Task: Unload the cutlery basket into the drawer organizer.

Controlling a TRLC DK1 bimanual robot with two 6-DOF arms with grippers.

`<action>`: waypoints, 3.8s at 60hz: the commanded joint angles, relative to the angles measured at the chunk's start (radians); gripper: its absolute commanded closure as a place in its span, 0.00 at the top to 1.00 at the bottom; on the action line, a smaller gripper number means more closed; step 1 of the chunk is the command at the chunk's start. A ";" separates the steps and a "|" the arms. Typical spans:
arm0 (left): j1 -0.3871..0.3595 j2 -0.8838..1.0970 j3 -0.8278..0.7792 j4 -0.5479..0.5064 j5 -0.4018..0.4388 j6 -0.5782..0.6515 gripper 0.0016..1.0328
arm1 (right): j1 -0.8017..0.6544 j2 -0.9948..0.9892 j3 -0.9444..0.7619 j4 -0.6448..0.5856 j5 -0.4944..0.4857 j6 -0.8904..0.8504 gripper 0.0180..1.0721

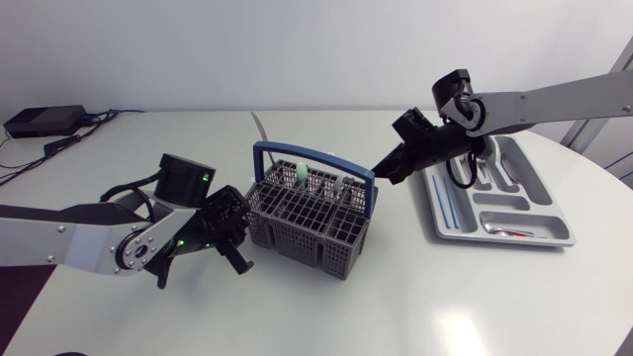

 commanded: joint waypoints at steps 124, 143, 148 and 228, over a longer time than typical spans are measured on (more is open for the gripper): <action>-0.061 -0.371 -0.134 -0.280 0.154 0.240 0.08 | -0.010 0.146 0.124 0.057 -0.137 0.178 0.05; -0.043 -0.161 -0.091 -0.086 0.154 0.228 0.08 | 0.017 0.096 0.101 -0.026 -0.191 0.137 0.05; -0.023 -0.115 -0.075 -0.049 0.156 0.228 0.08 | 0.017 0.065 0.056 -0.026 -0.192 0.125 0.05; 0.101 -0.464 -0.031 -0.646 0.420 0.369 0.07 | -0.016 -0.165 -0.229 -0.018 -0.191 0.063 0.05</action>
